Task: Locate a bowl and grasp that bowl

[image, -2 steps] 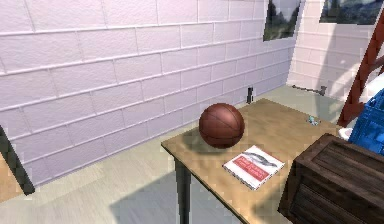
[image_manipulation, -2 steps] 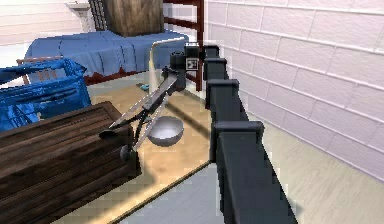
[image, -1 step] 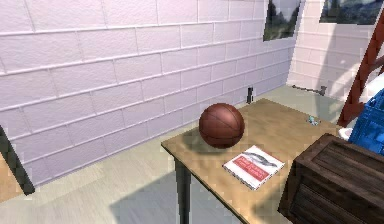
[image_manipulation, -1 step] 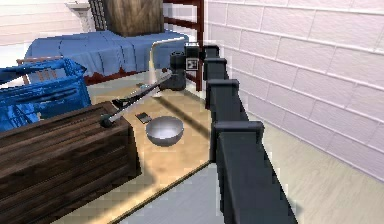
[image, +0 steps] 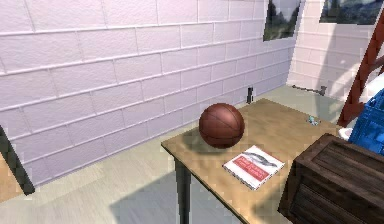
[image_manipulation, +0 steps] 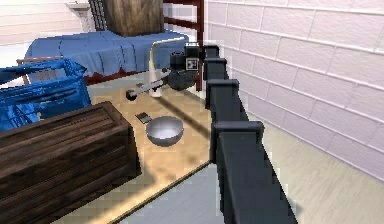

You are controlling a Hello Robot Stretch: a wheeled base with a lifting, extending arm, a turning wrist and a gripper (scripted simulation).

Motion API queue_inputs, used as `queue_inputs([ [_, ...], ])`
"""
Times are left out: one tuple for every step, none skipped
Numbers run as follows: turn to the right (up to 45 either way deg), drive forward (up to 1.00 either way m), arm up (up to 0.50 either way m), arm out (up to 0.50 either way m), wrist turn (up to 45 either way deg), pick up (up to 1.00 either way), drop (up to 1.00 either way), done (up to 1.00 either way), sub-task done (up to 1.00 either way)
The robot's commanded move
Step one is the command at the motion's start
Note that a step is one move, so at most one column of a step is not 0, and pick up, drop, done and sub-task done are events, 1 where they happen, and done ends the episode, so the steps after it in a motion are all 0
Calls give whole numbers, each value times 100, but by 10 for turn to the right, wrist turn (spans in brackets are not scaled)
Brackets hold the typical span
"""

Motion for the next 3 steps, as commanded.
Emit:
queue_inputs([
  [0,0,0,0,210,0,0,0,0],
  [0,0,-28,0,0,0,0,0,0],
  [0,0,0,0,0,100,0,0,0],
])
